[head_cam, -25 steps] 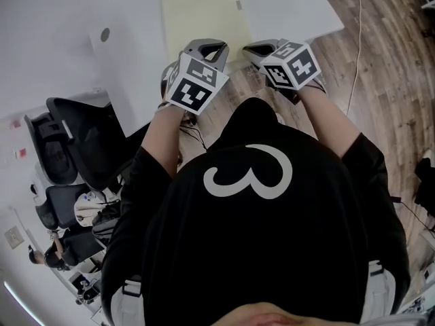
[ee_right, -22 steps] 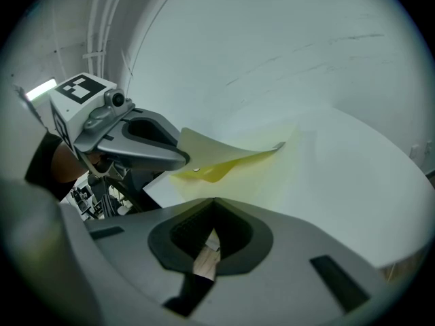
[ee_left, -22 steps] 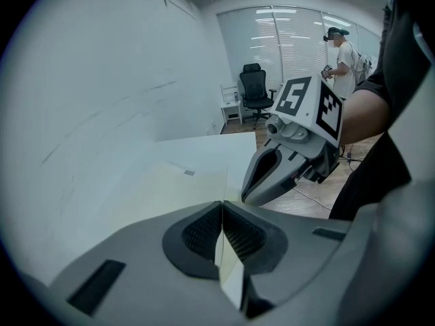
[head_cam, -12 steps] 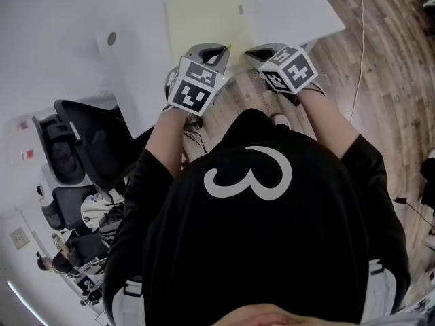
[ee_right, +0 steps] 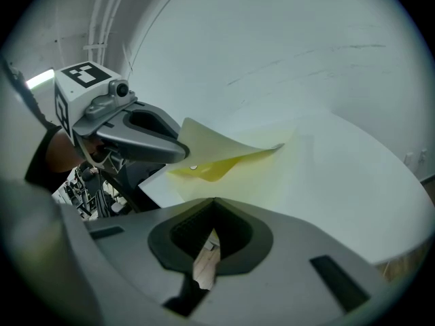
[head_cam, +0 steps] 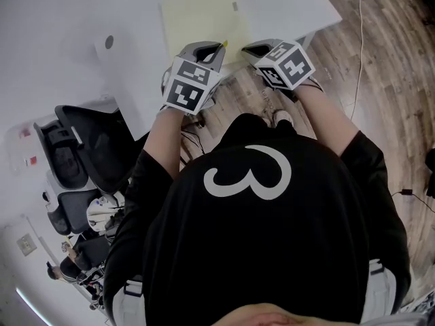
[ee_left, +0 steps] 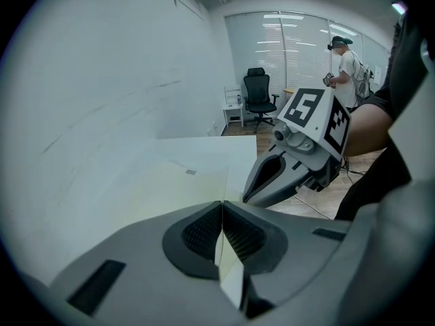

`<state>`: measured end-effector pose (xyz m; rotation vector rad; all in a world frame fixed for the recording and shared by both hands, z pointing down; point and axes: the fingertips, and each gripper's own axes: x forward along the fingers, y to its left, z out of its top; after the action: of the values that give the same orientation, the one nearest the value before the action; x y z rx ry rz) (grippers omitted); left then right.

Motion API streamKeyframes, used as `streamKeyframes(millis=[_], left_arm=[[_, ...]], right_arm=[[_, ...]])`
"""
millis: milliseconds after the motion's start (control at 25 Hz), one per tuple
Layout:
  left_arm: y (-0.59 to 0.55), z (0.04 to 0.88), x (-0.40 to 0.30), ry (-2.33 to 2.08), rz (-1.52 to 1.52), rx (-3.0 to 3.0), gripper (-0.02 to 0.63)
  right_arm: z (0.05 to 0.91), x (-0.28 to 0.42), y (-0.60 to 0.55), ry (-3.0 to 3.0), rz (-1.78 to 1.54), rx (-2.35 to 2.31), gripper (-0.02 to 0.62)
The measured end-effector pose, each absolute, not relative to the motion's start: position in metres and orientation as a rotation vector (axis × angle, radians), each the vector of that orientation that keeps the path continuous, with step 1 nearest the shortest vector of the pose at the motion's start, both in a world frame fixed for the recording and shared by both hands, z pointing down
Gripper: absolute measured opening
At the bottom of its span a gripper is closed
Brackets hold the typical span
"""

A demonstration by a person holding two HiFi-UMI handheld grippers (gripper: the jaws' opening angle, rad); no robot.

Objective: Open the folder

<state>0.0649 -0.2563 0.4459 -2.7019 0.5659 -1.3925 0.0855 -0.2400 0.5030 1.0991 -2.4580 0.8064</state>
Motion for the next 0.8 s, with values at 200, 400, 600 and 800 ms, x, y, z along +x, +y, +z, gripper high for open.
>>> streamKeyframes(millis=[200, 400, 600, 800], left_arm=[[-0.257, 0.439, 0.066, 0.569, -1.367, -2.709, 0.018], [-0.259, 0.425, 0.065, 0.559, -1.339, -2.709, 0.018], [-0.257, 0.418, 0.062, 0.549, -1.330, -2.702, 0.020], [-0.259, 0.406, 0.057, 0.585, -1.292, -2.722, 0.023]], right_arm=[[0.503, 0.086, -0.241, -2.450, 0.827, 1.089, 0.023], [0.503, 0.086, -0.241, -2.444, 0.835, 1.115, 0.023], [0.503, 0.088, -0.240, -2.426, 0.851, 1.142, 0.023], [0.503, 0.088, -0.241, -2.413, 0.864, 1.178, 0.023]])
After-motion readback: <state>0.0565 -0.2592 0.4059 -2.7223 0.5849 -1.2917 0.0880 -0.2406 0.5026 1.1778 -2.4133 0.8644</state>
